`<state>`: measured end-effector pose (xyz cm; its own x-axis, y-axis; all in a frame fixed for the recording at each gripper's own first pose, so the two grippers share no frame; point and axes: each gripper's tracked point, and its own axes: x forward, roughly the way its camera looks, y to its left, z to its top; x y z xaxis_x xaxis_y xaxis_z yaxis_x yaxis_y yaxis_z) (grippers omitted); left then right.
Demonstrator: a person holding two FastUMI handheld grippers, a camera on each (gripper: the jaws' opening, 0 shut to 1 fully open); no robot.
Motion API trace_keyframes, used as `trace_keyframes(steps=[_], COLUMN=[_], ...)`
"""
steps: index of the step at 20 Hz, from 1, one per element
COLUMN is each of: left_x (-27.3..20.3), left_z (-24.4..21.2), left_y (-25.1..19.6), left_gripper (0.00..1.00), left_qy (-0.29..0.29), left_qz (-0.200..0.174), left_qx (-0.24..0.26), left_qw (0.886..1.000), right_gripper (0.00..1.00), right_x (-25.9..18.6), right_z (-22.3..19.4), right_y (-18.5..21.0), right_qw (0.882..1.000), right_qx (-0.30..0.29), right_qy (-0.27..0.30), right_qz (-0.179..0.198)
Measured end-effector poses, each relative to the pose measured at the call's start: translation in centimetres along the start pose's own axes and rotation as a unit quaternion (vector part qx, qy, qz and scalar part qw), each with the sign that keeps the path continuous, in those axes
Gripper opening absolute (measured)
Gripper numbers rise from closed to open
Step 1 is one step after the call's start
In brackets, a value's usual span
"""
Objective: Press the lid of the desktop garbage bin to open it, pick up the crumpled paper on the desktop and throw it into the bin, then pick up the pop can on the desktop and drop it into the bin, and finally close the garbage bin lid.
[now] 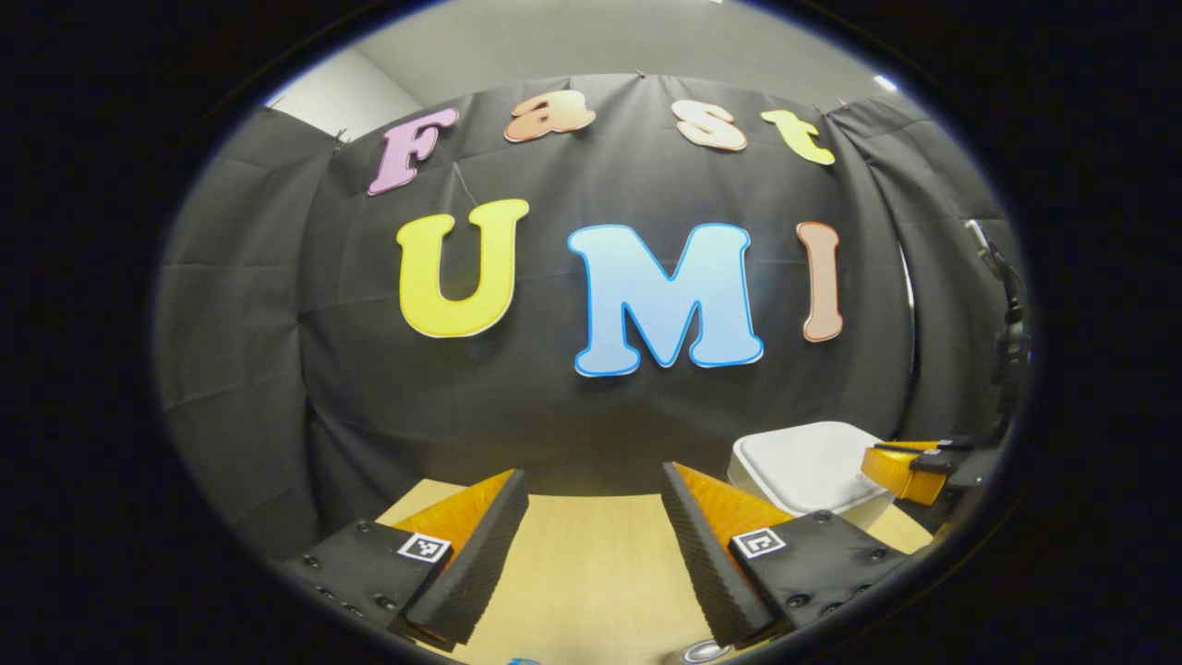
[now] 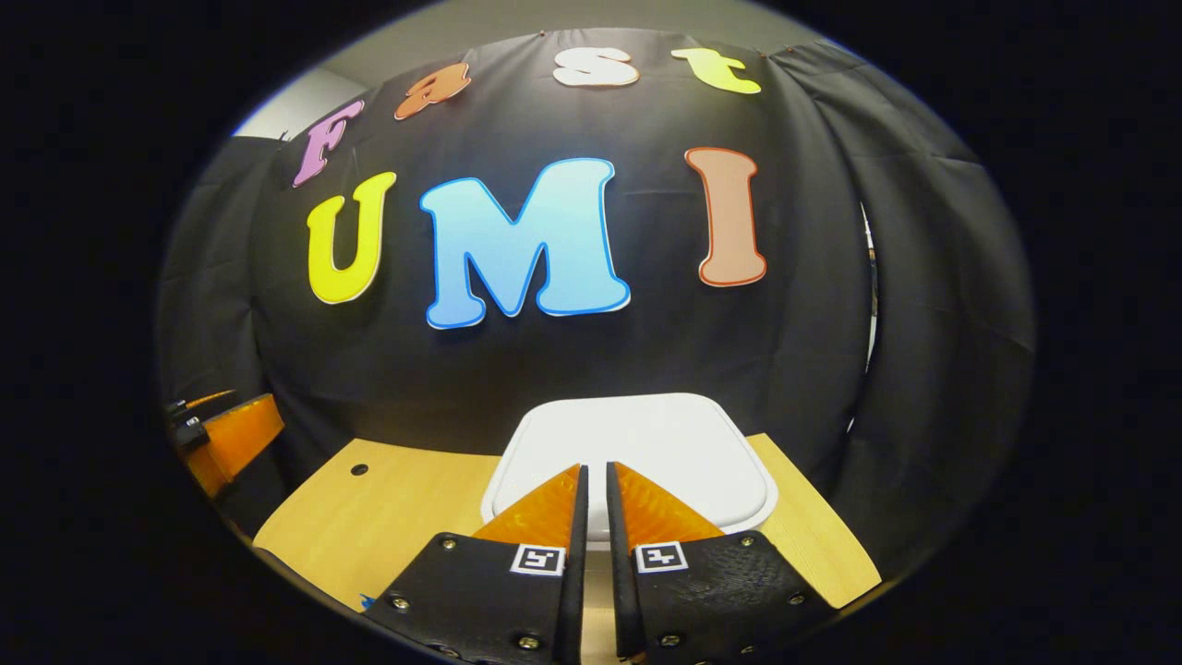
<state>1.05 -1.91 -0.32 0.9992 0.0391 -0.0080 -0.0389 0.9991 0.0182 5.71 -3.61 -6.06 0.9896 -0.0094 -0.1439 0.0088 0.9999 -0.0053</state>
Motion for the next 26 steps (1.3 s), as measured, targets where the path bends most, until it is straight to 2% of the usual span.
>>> trace_keyframes(steps=[13,26], left_x=[0.3,0.3], left_z=[-0.8,-0.6], left_y=[-0.4,-1.2], left_gripper=[0.95,0.95], left_qy=[0.01,0.006], left_qz=[-0.007,-0.017], left_qx=[-0.001,0.01], left_qw=[1.0,1.0], right_gripper=[0.14,0.13], right_x=[1.4,0.9], right_z=[-2.2,-0.3], right_y=[-1.0,-0.9], right_qw=[0.999,1.0], right_qx=[0.0,0.001], right_qy=[0.027,-0.002], right_qz=[-0.019,-0.013])
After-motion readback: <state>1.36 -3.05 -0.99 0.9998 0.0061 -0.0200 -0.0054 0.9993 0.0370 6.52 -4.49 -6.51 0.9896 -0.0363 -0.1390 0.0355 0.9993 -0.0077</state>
